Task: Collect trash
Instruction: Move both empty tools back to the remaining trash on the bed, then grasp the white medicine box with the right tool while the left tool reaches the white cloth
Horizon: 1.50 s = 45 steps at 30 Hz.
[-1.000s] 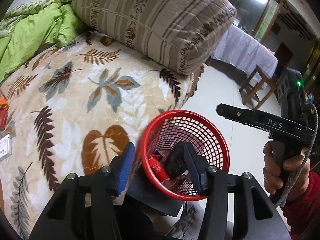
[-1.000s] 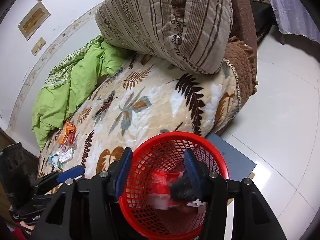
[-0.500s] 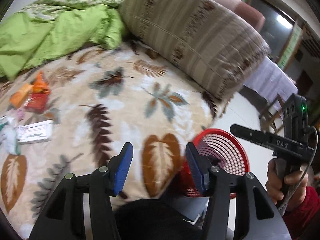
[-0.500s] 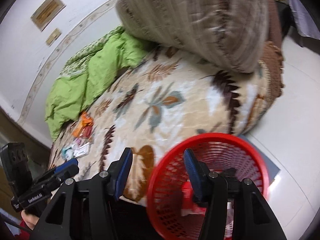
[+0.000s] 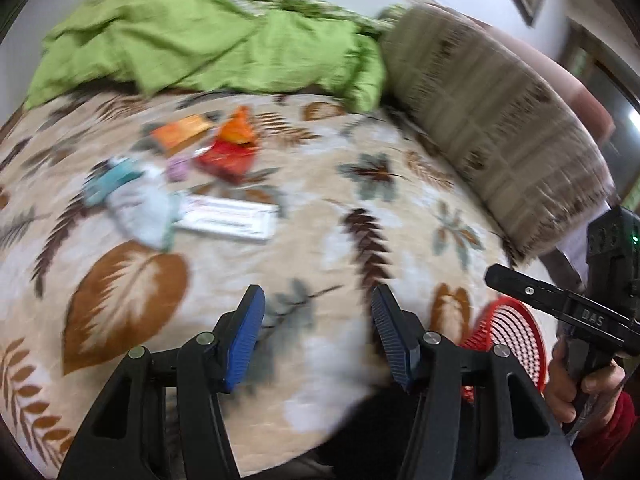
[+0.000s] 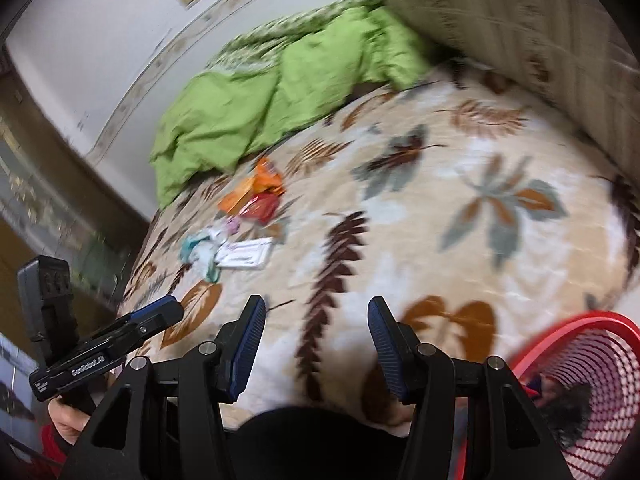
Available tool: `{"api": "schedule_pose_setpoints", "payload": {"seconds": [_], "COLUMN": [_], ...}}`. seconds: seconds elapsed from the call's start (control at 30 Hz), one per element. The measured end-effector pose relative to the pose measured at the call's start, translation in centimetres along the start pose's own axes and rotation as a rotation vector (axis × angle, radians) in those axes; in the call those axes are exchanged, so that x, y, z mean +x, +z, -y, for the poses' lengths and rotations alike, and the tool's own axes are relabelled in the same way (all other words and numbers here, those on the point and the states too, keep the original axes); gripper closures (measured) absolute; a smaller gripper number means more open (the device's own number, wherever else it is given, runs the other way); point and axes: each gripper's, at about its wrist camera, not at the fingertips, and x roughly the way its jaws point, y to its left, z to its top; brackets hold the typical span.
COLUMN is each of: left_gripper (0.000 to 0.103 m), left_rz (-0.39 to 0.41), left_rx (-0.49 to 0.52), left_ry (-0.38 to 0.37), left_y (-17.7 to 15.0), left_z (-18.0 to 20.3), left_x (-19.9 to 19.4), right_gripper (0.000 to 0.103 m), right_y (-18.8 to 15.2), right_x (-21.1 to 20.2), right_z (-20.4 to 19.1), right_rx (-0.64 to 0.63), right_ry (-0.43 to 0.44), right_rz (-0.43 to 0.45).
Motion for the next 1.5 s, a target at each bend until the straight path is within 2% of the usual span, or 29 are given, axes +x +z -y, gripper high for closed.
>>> {"api": "schedule_pose_setpoints", "payload": {"seconds": [0.2, 0.33, 0.43, 0.6, 0.7, 0.9, 1.03, 1.2, 1.33, 1.43, 1.47, 1.5], "left_gripper": [0.048, 0.048, 0.048, 0.048, 0.048, 0.047, 0.046, 0.045, 0.045, 0.04, 0.038, 0.037], "left_rz": [0.016, 0.033, 0.037, 0.041, 0.044, 0.047, 0.039, 0.019, 0.014, 0.018, 0.019, 0.021], "left_rx": [-0.157, -0.265, -0.34, -0.381, -0.394, -0.411, -0.409, -0.417, -0.415, -0.404, -0.404, -0.405], "left_ry": [0.066, 0.128, 0.138, 0.144, 0.148, 0.155, 0.164, 0.168, 0.166, 0.17, 0.172, 0.172], "left_y": [-0.6, -0.9, -1.1, -1.2, -1.1, -0.7, -0.6, -0.5, -0.4, -0.2, 0.0, 0.1], "left_z": [-6.7, -10.6, -12.9, -14.7, -15.4, -16.8, -17.4, -17.6, -17.2, -16.9, -16.8, -16.8], "left_x": [-0.8, -1.1, -1.1, -1.2, -1.3, -1.3, -0.7, 0.6, 0.7, 0.5, 0.5, 0.5], "right_gripper": [0.046, 0.046, 0.043, 0.04, 0.04, 0.04, 0.04, 0.037, 0.037, 0.038, 0.045, 0.046], "right_y": [0.4, 1.5, 2.8, 4.9, 6.1, 7.2, 6.0, 2.7, 0.7, 0.6, 0.6, 0.7], "right_x": [4.0, 7.3, 10.5, 17.2, 21.6, 28.7, 29.0, 26.9, 26.8, 26.9, 26.8, 26.5], "right_z": [-3.8, -6.8, -9.0, -11.9, -13.0, -11.9, -11.2, -12.6, -14.4, -14.6, -14.5, -14.3], "right_rx": [-0.09, -0.212, -0.306, -0.392, -0.427, -0.39, -0.377, -0.467, -0.602, -0.605, -0.592, -0.571], "right_ry": [0.027, 0.03, 0.033, 0.079, 0.044, -0.002, 0.026, 0.055, -0.051, -0.095, -0.101, -0.107], "right_rz": [-0.062, -0.116, -0.156, -0.244, -0.266, -0.344, -0.395, -0.429, -0.394, -0.371, -0.365, -0.36]}}
